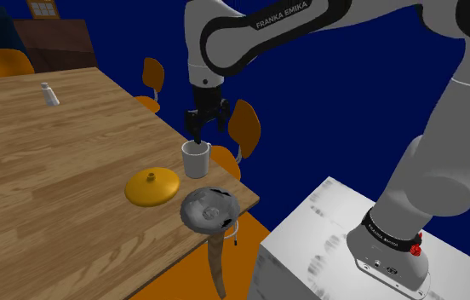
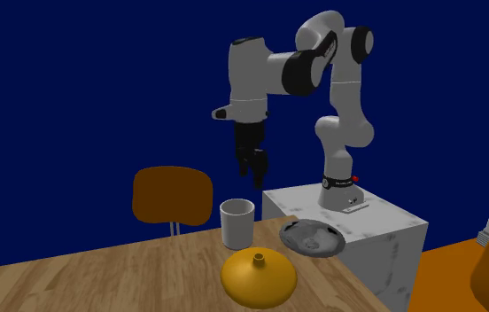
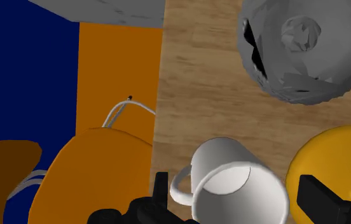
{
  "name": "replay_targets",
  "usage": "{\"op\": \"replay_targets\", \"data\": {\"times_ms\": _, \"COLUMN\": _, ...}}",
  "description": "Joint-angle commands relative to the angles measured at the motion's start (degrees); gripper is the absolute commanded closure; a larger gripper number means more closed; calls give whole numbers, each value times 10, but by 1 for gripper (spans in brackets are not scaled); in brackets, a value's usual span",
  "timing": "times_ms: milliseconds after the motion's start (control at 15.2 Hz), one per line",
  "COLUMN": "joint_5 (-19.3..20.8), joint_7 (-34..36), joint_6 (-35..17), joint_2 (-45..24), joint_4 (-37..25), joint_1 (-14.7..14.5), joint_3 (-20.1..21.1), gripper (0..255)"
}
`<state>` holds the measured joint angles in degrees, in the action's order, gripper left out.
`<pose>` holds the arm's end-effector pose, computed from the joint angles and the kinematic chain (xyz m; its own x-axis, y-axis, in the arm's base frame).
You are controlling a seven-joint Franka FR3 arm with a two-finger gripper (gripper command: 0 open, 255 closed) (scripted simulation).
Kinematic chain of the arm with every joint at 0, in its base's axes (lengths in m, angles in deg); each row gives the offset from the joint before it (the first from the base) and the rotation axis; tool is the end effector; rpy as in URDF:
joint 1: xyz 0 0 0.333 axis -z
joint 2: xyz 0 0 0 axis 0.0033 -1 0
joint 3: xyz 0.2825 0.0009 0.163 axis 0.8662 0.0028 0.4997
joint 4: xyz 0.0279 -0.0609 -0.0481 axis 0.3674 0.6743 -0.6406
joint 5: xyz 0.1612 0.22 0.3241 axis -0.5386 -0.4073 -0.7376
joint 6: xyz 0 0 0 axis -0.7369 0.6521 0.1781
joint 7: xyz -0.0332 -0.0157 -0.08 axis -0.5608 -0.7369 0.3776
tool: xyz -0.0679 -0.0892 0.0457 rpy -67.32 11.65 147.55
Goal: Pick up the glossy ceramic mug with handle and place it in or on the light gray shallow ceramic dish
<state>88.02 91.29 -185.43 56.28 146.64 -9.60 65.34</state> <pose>0.5277 0.2699 0.4136 0.9978 0.0510 -0.0423 0.0518 -0.9985 0.0178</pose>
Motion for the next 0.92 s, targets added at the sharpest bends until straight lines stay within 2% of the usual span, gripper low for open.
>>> {"op": "replay_targets", "data": {"times_ms": 0, "joint_5": 21, "joint_7": 18, "joint_6": -4, "joint_2": -46, "joint_4": -38, "joint_1": -10, "joint_3": 7, "gripper": 0}}
{"op": "replay_targets", "data": {"times_ms": 330, "joint_5": 70, "joint_7": 54, "joint_6": 2, "joint_2": -156, "joint_4": -140, "joint_1": -45, "joint_3": 12, "gripper": 0}}
{"op": "replay_targets", "data": {"times_ms": 858, "joint_5": 79, "joint_7": 60, "joint_6": -49, "joint_2": -176, "joint_4": -107, "joint_1": -46, "joint_3": 7, "gripper": 0}}
